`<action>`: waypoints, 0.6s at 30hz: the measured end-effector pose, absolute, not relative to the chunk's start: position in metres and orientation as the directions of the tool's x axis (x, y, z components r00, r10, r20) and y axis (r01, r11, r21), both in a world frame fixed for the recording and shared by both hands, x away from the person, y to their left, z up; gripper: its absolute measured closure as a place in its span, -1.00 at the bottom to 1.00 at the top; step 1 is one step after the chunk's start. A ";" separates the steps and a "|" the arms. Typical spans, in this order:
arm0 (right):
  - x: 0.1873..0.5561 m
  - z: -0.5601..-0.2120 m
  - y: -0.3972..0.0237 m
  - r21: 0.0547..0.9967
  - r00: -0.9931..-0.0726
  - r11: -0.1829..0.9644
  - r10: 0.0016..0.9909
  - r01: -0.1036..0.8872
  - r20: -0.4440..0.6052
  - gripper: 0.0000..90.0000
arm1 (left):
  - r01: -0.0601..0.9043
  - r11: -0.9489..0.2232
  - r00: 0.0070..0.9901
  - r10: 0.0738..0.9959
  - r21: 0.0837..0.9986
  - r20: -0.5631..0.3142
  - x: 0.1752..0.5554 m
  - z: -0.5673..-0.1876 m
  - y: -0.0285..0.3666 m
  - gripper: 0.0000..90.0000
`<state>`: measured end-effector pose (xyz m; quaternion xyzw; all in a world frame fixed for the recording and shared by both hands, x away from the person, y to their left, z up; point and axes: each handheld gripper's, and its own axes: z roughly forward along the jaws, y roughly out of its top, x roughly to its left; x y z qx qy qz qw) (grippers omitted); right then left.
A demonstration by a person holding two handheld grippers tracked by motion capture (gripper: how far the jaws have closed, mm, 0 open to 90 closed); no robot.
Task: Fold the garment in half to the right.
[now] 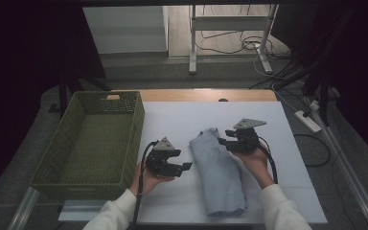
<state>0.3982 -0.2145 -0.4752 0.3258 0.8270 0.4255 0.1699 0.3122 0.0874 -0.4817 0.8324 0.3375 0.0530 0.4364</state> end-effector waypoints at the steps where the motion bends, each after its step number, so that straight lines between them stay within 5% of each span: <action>1: 0.397 -0.474 -0.215 0.814 -0.730 0.426 0.684 0.394 -0.004 0.12 | 0.516 -0.391 0.767 0.607 0.762 -0.207 0.312 -0.482 0.087 -0.31; 18: 0.374 -0.470 -0.226 0.817 -0.736 0.425 0.677 0.390 0.000 0.06 | 0.522 -0.377 0.763 0.607 0.765 -0.222 0.316 -0.482 0.089 -0.31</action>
